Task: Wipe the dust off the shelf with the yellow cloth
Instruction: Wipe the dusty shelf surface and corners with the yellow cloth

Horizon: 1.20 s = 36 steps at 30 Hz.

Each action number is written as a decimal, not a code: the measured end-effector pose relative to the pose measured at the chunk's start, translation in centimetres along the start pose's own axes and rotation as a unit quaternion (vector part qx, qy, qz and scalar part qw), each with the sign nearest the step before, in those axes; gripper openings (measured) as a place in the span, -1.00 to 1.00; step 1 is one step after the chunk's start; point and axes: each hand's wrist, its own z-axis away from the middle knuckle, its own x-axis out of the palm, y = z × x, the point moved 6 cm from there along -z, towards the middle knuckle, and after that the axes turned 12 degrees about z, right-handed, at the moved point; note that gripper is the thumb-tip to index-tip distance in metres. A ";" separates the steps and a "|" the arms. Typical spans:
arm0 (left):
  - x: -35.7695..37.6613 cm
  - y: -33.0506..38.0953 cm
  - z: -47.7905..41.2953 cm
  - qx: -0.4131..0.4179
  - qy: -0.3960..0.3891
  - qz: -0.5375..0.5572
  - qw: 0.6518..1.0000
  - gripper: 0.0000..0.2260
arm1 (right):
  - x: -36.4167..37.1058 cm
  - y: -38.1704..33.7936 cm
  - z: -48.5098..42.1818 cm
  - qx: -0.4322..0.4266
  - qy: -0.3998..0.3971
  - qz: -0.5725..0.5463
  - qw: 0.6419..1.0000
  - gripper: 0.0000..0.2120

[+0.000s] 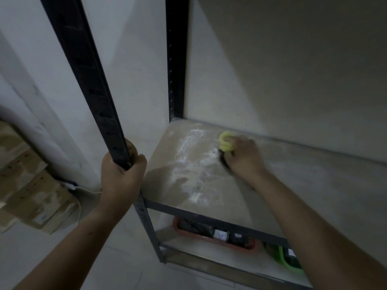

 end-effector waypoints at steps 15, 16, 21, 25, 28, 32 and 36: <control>0.2 0.3 0.2 -0.005 0.008 -0.025 1.000 -0.67 | 0.5 -0.3 -4.8 0.020 -0.032 -0.032 0.999 -0.60; 0.2 0.4 0.2 -0.006 0.006 -0.027 1.000 -0.66 | 0.4 -2.5 -4.8 -0.027 -0.034 -0.063 0.997 -0.62; 0.2 0.5 0.2 0.004 -0.009 -0.024 1.000 -0.63 | -0.5 -4.2 -5.5 -0.136 -0.098 -0.123 0.978 -0.58; 0.2 0.2 0.0 0.004 -0.009 -0.013 1.000 -0.75 | -0.8 -0.5 -8.6 -0.085 -0.081 -0.062 0.991 -0.54; 0.1 0.0 0.0 0.006 -0.008 -0.010 1.000 -0.77 | 1.3 -3.8 -9.1 -0.079 -0.115 -0.028 0.990 -0.55; 0.2 0.2 0.0 0.011 -0.014 -0.019 1.000 -0.79 | 1.0 -9.9 -6.9 -0.161 -0.085 -0.092 0.979 -0.58; 0.3 0.6 0.0 0.018 -0.023 -0.018 0.999 -0.82 | 0.3 -11.7 -2.6 -0.240 -0.128 -0.163 0.948 -0.59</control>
